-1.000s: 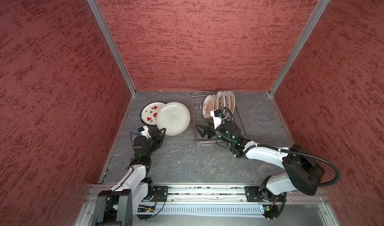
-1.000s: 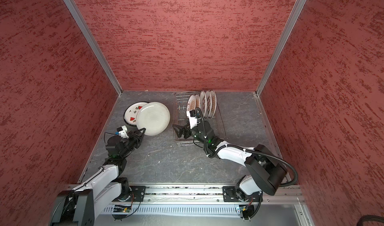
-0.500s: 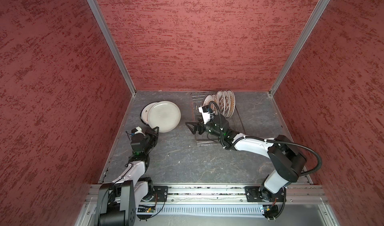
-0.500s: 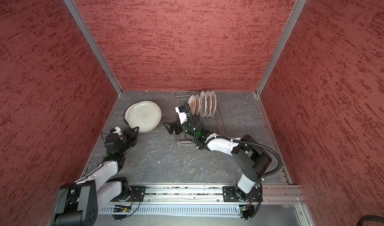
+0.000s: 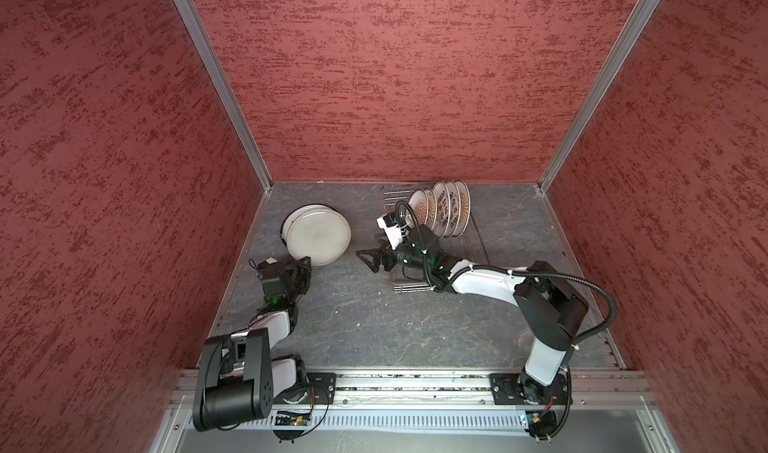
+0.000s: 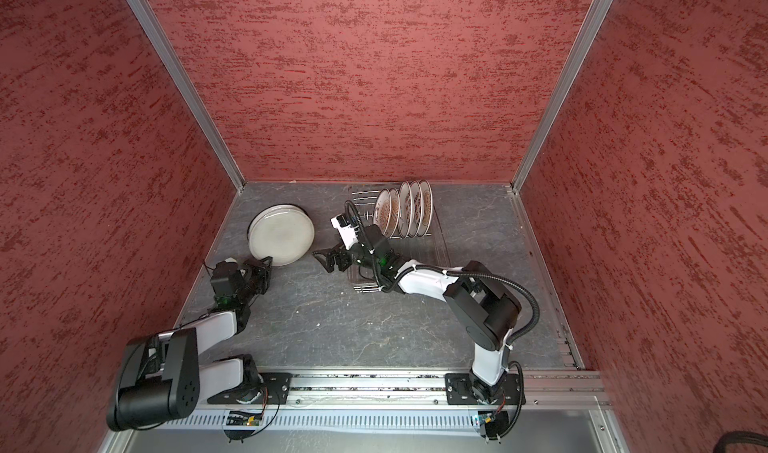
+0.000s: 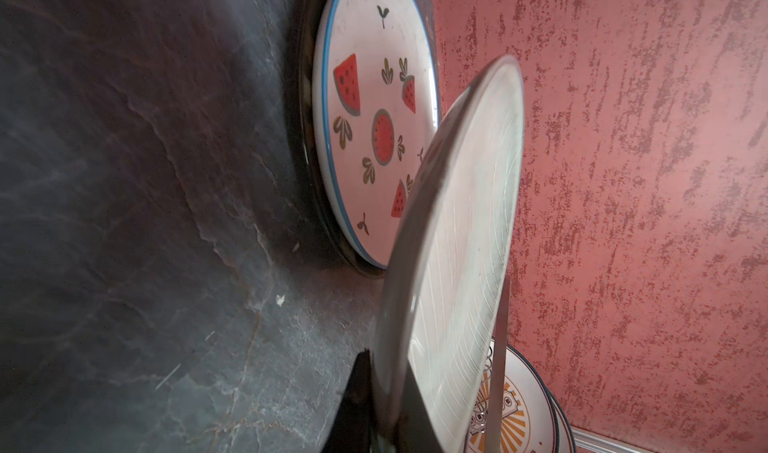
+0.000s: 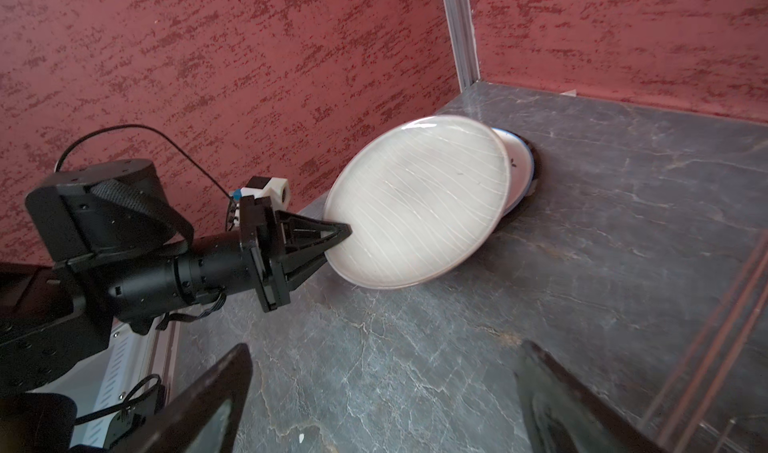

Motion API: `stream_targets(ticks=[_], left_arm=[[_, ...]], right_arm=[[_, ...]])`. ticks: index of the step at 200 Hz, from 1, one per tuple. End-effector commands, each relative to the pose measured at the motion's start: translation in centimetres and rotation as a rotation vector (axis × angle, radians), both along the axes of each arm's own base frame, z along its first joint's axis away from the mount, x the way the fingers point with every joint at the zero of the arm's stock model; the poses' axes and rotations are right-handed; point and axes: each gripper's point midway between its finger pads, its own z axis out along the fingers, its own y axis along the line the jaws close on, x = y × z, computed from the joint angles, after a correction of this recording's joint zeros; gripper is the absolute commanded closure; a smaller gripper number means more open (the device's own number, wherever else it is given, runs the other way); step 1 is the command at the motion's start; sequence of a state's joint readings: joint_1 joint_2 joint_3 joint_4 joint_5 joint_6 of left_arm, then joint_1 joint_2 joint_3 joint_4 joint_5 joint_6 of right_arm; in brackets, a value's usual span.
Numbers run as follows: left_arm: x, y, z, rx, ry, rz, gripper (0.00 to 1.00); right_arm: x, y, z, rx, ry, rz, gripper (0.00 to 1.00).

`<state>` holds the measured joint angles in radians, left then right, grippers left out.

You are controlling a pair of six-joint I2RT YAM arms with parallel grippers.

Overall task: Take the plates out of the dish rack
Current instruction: 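Lower the white plate onto the watermelon plate with the left gripper while right gripper withdraws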

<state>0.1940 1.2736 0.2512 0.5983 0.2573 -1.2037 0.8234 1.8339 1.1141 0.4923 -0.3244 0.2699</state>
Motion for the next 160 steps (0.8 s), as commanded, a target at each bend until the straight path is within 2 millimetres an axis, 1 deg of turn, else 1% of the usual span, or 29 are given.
stream_targets(ticks=[1,24,39,69,101,133,160], left_arm=[[3.1,1.2,6.7,0.046,-0.248,0.016,1.0],[3.9,1.7,6.0,0.051,-0.219,0.034,1.0],[4.4,2.1,5.6,0.062,-0.201,0.048,1.0],[4.8,3.4,4.3,0.088,-0.133,0.104,1.0],[5.6,3.9,3.5,0.09,-0.099,0.117,1.0],[6.2,4.2,3.1,0.101,-0.074,0.123,1.0],[6.4,4.5,2.9,0.113,-0.05,0.131,1.0]], right_arm=[[0.6,1.3,0.4,-0.039,-0.035,0.02,0.01],[2.4,1.6,-0.6,-0.081,-0.017,-0.047,0.01],[2.7,1.9,-1.1,-0.089,-0.011,-0.052,0.01],[3.0,2.6,-1.5,-0.093,0.003,-0.037,0.01],[3.4,3.0,-2.0,-0.104,0.012,-0.041,0.01],[3.5,3.0,-2.3,-0.111,0.017,-0.046,0.01],[3.5,3.0,-2.2,-0.106,0.012,-0.048,0.01]])
